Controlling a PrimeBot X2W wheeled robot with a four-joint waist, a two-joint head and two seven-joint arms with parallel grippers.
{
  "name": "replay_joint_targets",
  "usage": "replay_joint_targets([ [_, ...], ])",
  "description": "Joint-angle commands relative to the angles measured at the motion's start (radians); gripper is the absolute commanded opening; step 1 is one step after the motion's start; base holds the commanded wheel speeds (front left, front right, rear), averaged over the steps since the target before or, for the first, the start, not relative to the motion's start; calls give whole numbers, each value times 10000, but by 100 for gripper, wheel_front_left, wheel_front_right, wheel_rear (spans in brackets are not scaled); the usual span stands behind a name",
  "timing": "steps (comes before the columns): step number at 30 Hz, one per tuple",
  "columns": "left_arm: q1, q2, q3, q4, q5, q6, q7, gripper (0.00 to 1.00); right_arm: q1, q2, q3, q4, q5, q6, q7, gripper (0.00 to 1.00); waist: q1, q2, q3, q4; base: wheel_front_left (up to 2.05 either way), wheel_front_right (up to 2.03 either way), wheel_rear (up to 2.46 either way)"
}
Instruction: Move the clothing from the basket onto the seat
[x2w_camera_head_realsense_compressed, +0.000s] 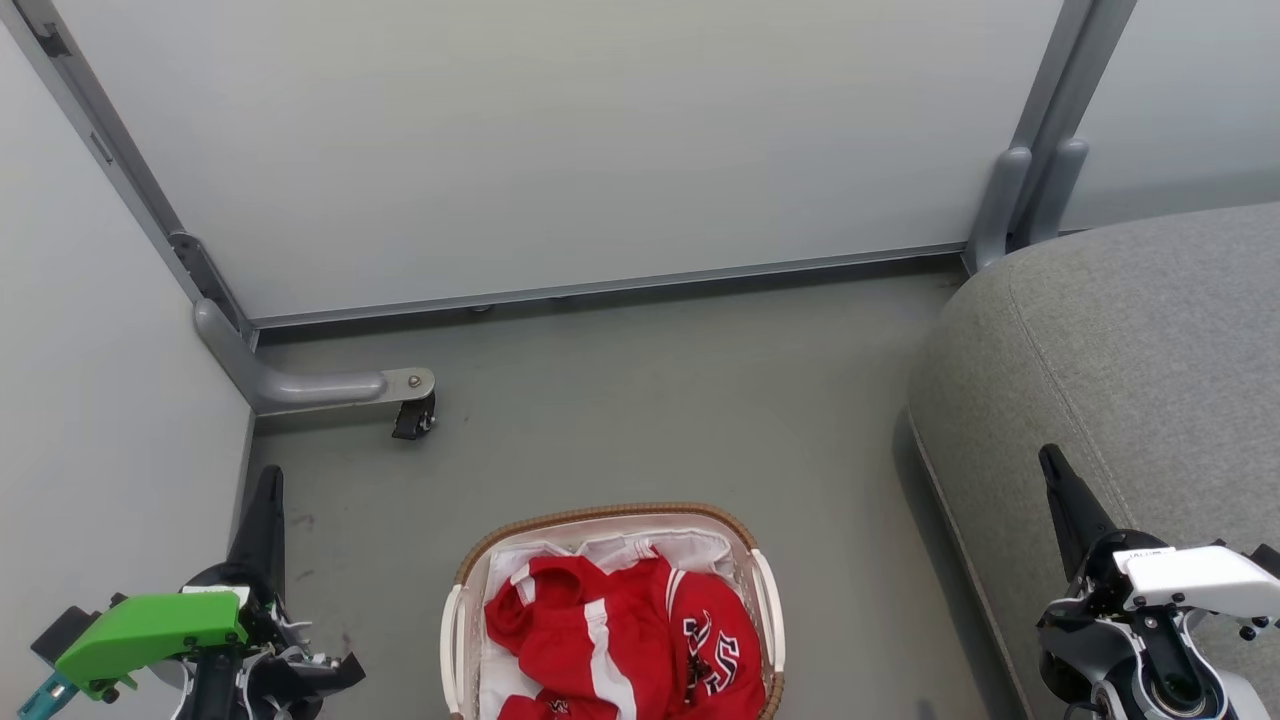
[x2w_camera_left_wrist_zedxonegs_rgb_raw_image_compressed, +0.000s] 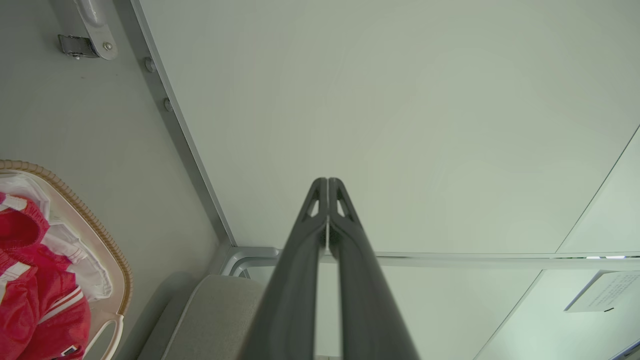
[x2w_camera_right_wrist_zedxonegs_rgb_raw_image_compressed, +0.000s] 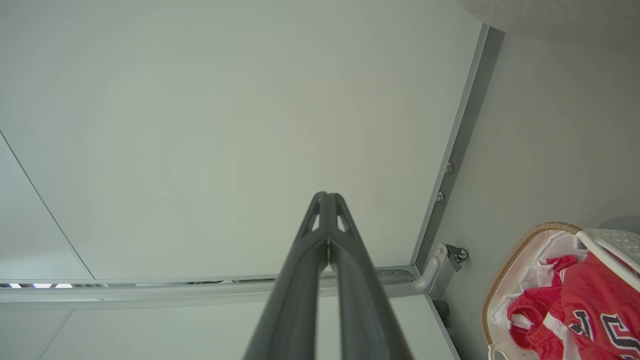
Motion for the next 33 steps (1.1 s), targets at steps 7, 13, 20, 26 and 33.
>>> replay_joint_targets([
  [7,-96,71,18,-17,-29,-43,40,0,38,-61,-17,-36,32,-7,20,0,0,0,0,0,0,0,0],
  [13,-96,72,18,-17,-29,-43,40,0,38,-61,-17,-36,32,-7,20,0,0,0,0,0,0,0,0],
  [20,11,-8,-10,26,4,2,-5,100,5,8,6,32,-4,0,-8,100,0,0,0,0,0,0,0],
  [26,269,-67,-205,324,57,10,-136,100,205,111,128,343,-46,-2,-136,100,0,0,-3,0,0,0,0],
  [33,349,-56,-537,250,318,7,-478,100,287,94,250,384,-318,-2,-481,100,0,0,-9,1,0,0,0],
])
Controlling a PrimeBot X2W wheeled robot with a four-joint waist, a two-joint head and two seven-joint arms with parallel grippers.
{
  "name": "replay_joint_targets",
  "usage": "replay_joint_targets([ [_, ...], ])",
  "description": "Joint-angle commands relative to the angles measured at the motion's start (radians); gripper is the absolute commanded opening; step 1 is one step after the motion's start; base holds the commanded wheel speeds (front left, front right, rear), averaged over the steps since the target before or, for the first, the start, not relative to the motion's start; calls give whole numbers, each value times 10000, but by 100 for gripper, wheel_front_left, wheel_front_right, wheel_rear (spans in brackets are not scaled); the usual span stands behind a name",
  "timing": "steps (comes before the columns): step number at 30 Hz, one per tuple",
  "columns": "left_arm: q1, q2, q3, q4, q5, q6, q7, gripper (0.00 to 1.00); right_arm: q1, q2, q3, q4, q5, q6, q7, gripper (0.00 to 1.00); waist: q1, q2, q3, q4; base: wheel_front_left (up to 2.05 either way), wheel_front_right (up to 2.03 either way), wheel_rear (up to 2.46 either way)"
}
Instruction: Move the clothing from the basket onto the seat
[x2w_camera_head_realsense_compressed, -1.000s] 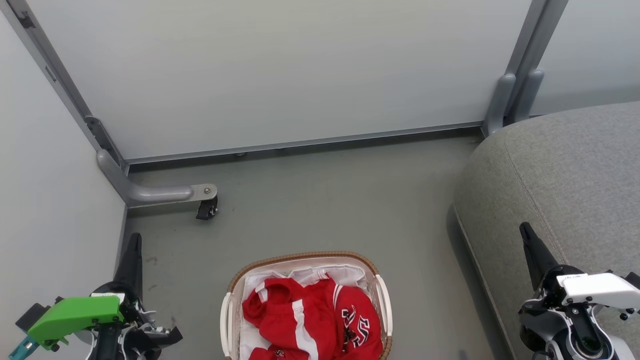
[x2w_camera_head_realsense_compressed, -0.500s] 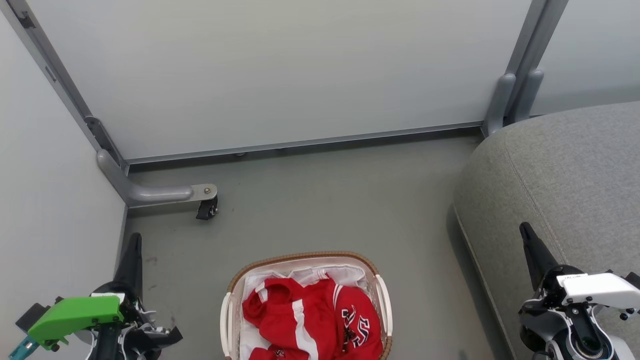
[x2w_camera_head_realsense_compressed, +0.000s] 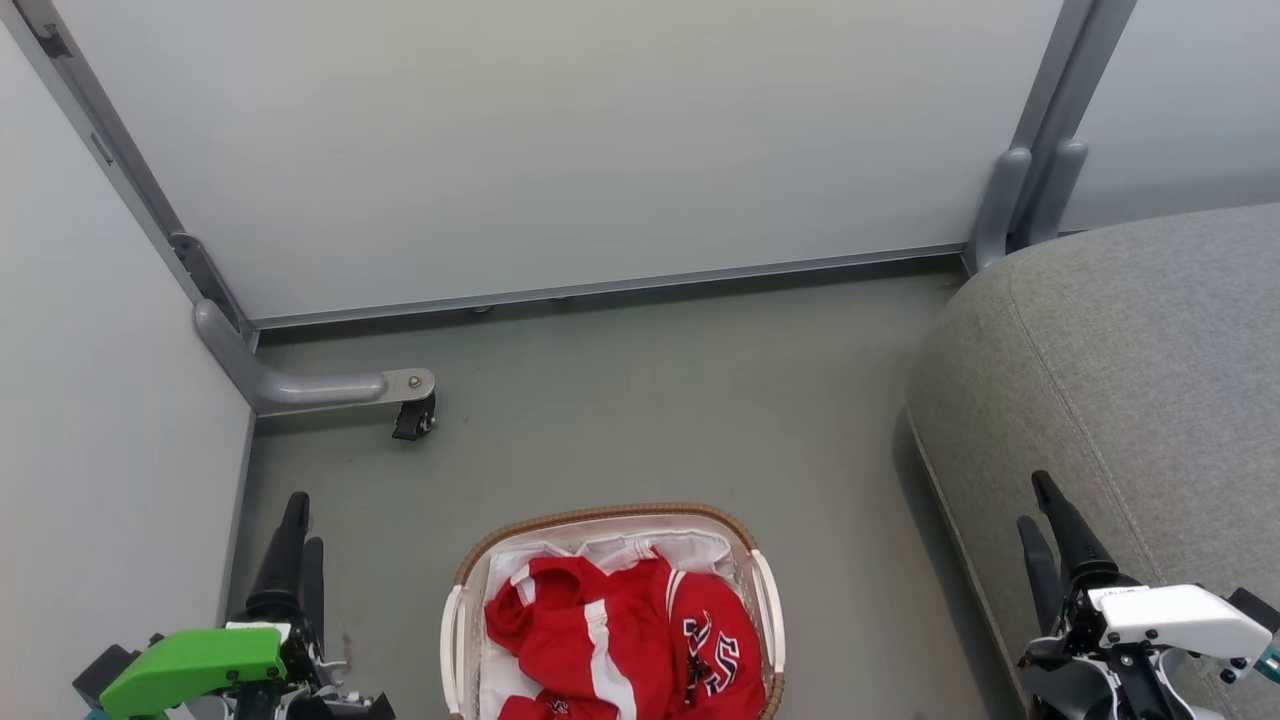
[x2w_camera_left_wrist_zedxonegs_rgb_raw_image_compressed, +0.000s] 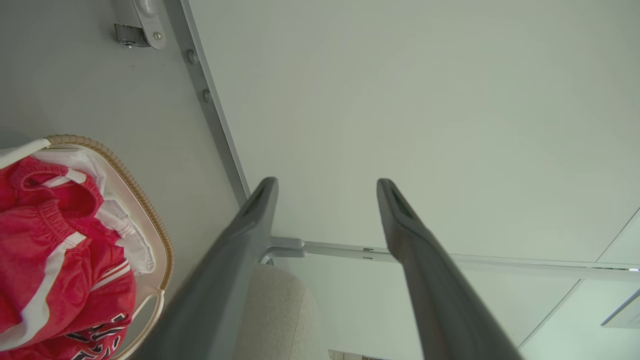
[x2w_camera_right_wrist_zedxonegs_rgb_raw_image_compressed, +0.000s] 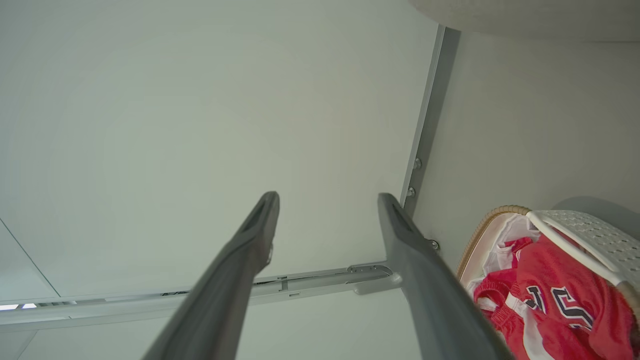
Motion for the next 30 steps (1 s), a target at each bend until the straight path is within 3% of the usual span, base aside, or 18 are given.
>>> replay_joint_targets([
  [1,-93,34,-63,-213,246,-8,-111,100,-77,-83,-13,-109,-222,4,-142,100,0,0,-2,1,0,0,0],
  [14,-44,55,-496,-541,1669,-14,-686,100,-80,-112,-374,-283,-2152,4,-721,100,0,0,-14,3,0,0,0],
  [30,-109,78,-862,-1062,5316,172,-1286,100,92,-138,8,-1206,-5987,4,-1328,100,0,0,-14,6,0,0,0],
])
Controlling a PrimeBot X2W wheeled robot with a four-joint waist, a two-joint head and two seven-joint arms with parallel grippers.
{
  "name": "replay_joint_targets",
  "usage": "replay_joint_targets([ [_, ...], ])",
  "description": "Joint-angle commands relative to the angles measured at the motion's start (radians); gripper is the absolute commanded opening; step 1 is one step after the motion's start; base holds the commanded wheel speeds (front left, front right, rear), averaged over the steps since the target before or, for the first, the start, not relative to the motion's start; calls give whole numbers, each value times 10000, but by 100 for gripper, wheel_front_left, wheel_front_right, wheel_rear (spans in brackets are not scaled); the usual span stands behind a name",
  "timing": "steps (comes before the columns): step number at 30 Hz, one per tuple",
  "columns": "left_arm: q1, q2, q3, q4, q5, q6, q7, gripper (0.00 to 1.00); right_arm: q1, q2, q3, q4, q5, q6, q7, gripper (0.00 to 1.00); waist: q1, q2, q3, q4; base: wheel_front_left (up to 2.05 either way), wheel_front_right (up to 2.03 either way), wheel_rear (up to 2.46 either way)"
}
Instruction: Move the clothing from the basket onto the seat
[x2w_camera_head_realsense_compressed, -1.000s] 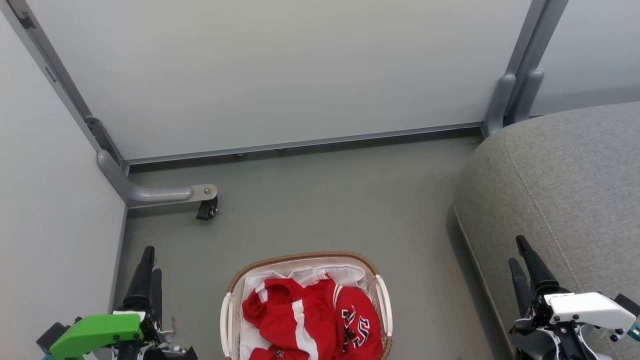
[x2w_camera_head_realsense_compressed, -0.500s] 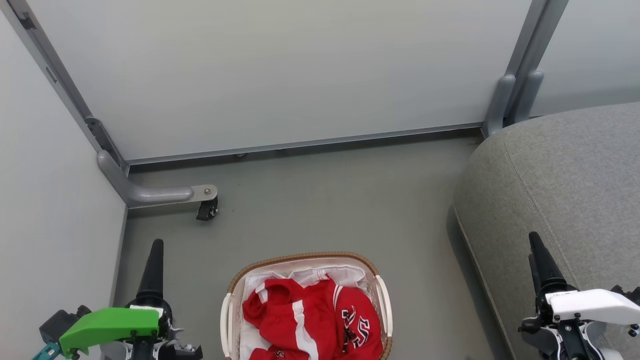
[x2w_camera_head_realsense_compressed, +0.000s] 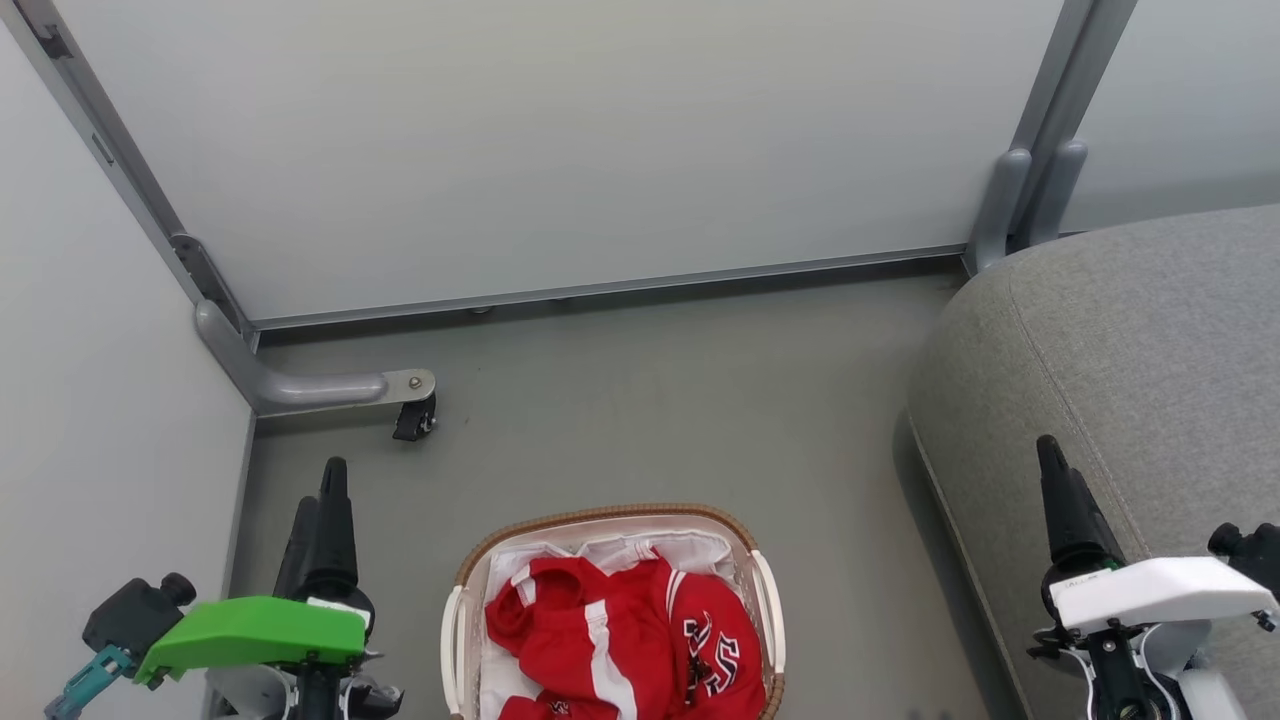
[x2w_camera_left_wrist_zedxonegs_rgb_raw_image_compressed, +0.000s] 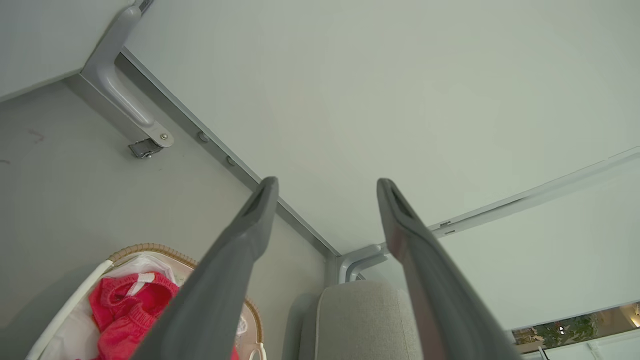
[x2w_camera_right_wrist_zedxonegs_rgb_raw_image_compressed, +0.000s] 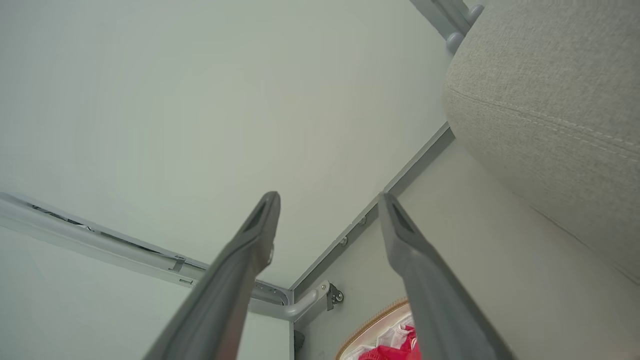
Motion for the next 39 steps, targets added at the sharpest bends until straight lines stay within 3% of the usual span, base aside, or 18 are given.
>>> replay_joint_targets([
  [1,-127,64,-59,-172,504,62,-93,100,70,-72,73,-142,-436,4,-137,100,0,-1,-4,5,0,0,0],
  [18,123,82,-545,188,3495,193,-635,100,223,-98,484,210,-3318,4,-677,100,0,-1,-80,33,0,0,0],
  [39,240,105,-719,788,5526,330,-1203,100,305,-123,806,400,-5750,4,-1247,100,0,-1,-151,77,0,0,0],
])
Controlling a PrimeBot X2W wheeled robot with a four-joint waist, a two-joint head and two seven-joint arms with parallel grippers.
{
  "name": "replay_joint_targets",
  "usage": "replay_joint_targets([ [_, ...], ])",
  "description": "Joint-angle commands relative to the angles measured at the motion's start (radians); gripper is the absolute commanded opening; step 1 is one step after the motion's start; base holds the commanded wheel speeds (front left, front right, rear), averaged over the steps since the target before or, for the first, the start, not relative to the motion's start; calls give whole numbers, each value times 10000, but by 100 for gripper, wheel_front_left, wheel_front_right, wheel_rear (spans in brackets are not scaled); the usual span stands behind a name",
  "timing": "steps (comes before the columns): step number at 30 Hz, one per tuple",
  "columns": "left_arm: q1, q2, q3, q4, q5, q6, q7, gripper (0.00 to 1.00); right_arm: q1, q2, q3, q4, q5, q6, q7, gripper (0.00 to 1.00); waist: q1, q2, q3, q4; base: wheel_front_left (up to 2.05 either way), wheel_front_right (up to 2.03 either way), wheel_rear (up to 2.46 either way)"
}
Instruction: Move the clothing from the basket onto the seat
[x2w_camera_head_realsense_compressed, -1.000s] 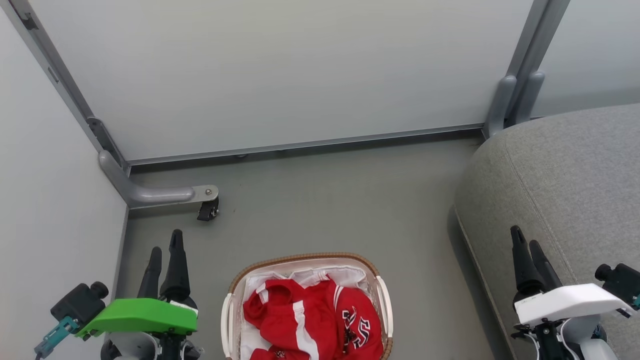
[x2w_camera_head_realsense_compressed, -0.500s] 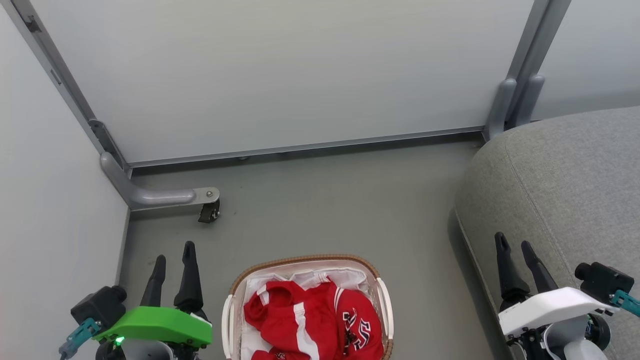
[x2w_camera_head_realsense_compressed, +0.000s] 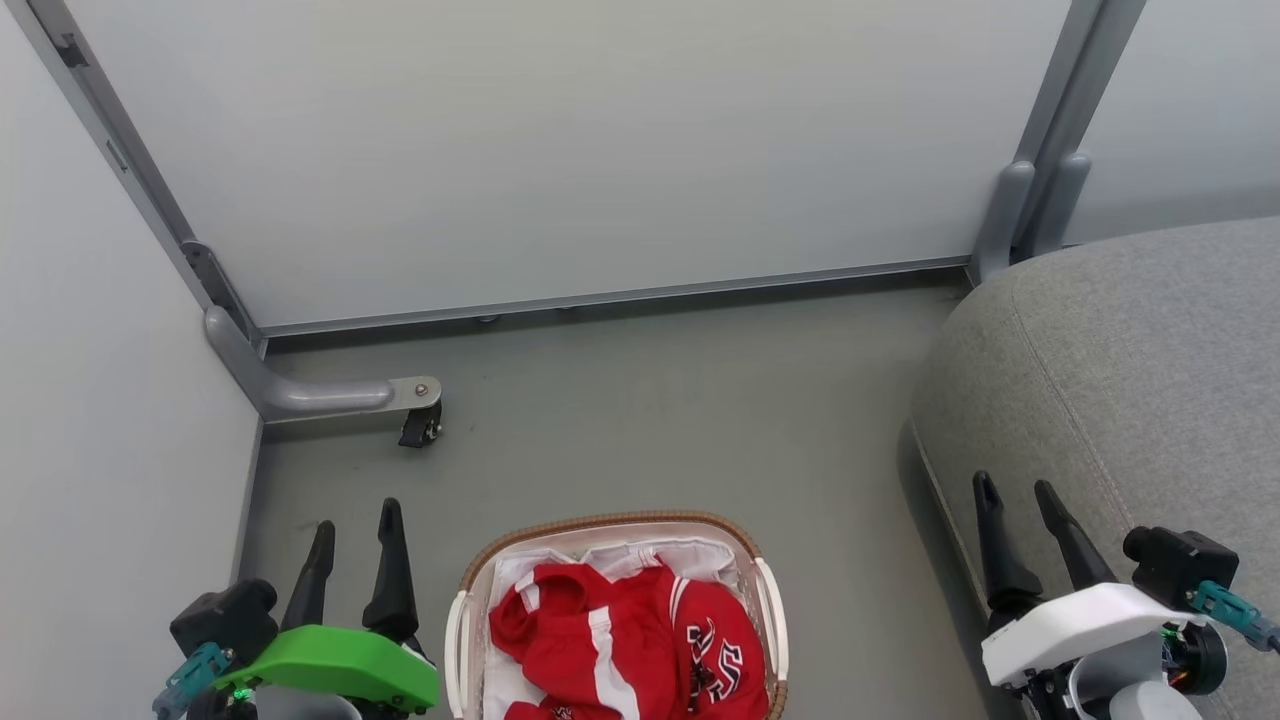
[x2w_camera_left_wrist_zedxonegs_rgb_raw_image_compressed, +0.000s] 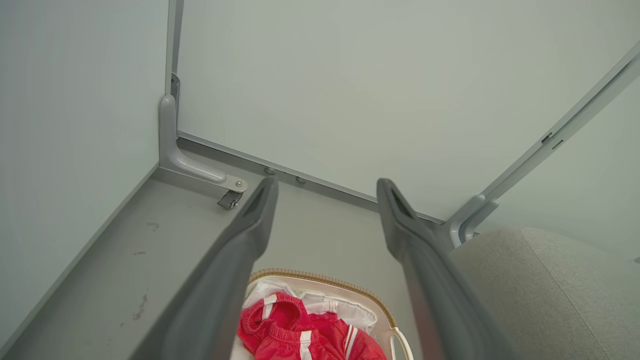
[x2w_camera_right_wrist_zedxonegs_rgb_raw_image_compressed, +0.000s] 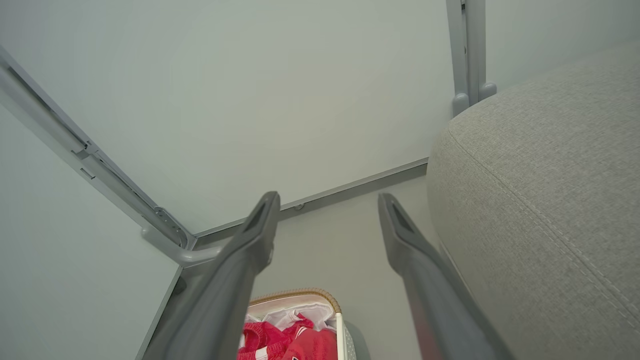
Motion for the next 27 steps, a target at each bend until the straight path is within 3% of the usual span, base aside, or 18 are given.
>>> replay_joint_targets([
  [1,39,71,-11,-29,234,29,-108,100,92,-69,28,-34,-268,4,-113,100,0,-1,0,4,0,0,0],
  [27,194,93,-174,595,2120,139,-668,100,258,-92,295,102,-2694,4,-682,100,0,-1,-59,31,0,0,0],
])
